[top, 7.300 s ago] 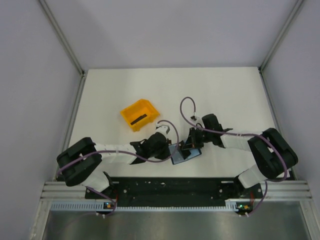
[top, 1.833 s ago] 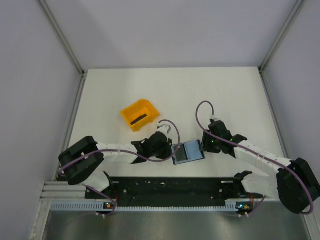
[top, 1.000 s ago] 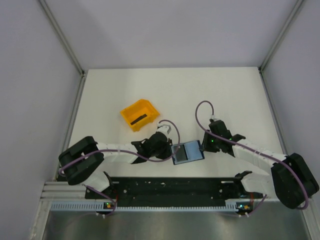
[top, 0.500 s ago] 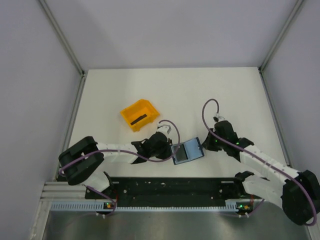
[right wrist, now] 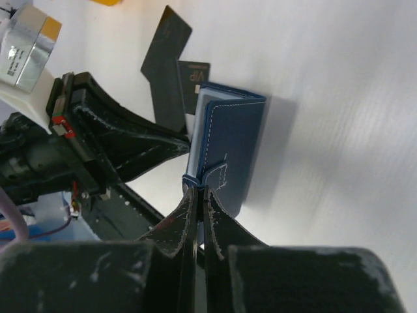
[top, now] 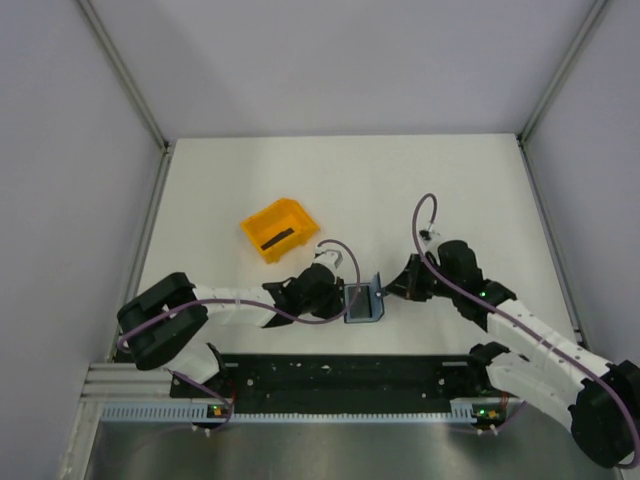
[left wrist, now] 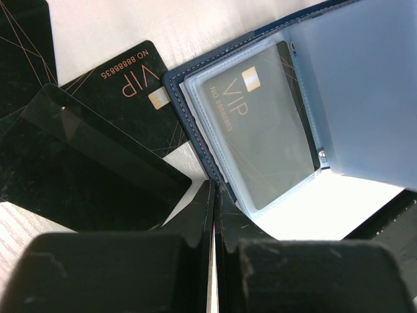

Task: Put the credit cards into the card holder
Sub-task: Close the card holder at the center of the board.

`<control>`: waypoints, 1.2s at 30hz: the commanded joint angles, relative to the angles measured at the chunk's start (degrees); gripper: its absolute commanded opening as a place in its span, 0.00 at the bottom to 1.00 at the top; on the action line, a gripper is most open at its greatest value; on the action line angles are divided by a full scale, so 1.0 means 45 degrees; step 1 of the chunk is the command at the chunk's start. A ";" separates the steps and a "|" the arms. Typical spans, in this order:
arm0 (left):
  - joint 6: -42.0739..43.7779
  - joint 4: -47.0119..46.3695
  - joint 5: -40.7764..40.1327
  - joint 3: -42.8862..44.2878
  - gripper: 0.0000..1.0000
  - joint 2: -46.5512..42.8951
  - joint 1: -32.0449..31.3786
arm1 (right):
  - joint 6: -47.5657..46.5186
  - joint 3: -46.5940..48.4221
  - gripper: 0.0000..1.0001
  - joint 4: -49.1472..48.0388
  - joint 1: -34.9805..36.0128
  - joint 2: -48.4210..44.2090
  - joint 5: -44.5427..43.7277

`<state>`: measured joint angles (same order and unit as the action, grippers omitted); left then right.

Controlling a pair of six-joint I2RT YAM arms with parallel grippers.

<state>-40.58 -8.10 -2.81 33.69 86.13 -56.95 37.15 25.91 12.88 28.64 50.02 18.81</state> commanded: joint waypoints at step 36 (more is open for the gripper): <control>0.0013 0.4239 -0.1504 -0.0868 0.00 -0.6521 -0.0060 | 0.2606 -0.0115 0.41 -0.7711 0.3088 0.6641 0.0528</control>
<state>-41.85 6.59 -6.96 27.42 58.59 -57.06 50.15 23.35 -24.12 41.89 82.63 22.72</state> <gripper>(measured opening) 0.013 0.409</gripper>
